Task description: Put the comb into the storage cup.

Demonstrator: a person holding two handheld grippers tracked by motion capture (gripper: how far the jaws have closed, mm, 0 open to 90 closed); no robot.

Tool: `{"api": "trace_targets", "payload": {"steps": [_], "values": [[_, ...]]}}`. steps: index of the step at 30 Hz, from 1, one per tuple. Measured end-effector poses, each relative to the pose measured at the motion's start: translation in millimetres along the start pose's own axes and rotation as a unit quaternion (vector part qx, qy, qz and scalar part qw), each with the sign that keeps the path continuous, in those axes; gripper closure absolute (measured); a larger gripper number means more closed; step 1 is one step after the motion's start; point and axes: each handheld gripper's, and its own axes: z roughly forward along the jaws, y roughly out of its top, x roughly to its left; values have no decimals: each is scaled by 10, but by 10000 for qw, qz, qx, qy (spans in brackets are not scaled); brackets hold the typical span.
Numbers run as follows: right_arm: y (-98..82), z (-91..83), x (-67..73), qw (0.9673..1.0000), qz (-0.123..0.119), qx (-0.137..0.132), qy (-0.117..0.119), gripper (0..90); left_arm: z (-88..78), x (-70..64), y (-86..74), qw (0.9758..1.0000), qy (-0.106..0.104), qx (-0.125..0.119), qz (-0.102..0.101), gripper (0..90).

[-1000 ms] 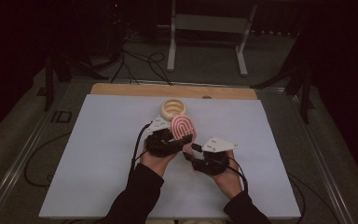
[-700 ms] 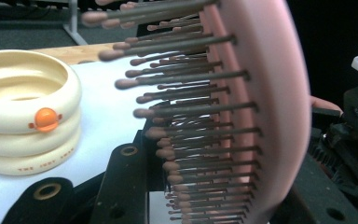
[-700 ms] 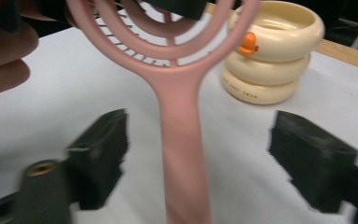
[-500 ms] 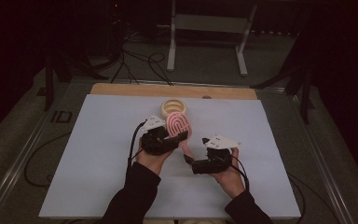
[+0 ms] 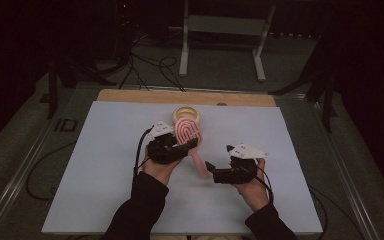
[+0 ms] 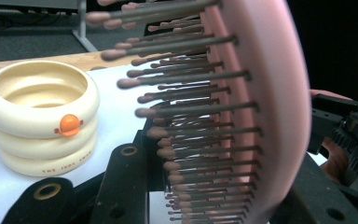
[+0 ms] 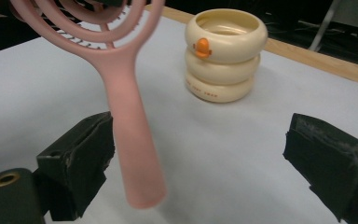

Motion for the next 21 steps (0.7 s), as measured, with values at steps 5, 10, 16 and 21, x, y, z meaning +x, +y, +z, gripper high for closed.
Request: {"api": "trace_targets", "payload": {"steps": [5, 10, 16, 21], "values": [[-20, -96, -64, 9998, 38, -34, -176, 83, -46, 31, 43, 10000, 47, -32, 27, 639], [-44, -178, -133, 9997, -5, -38, -247, 87, -78, 53, 83, 9999, 86, -58, 50, 639], [-60, -250, -193, 9991, -6, -41, -417, 87, -93, 79, 111, 9999, 98, -56, 43, 639], [-99, -297, -235, 9986, 30, -40, -520, 87, -102, 98, 143, 9999, 121, -77, 42, 639]]}}
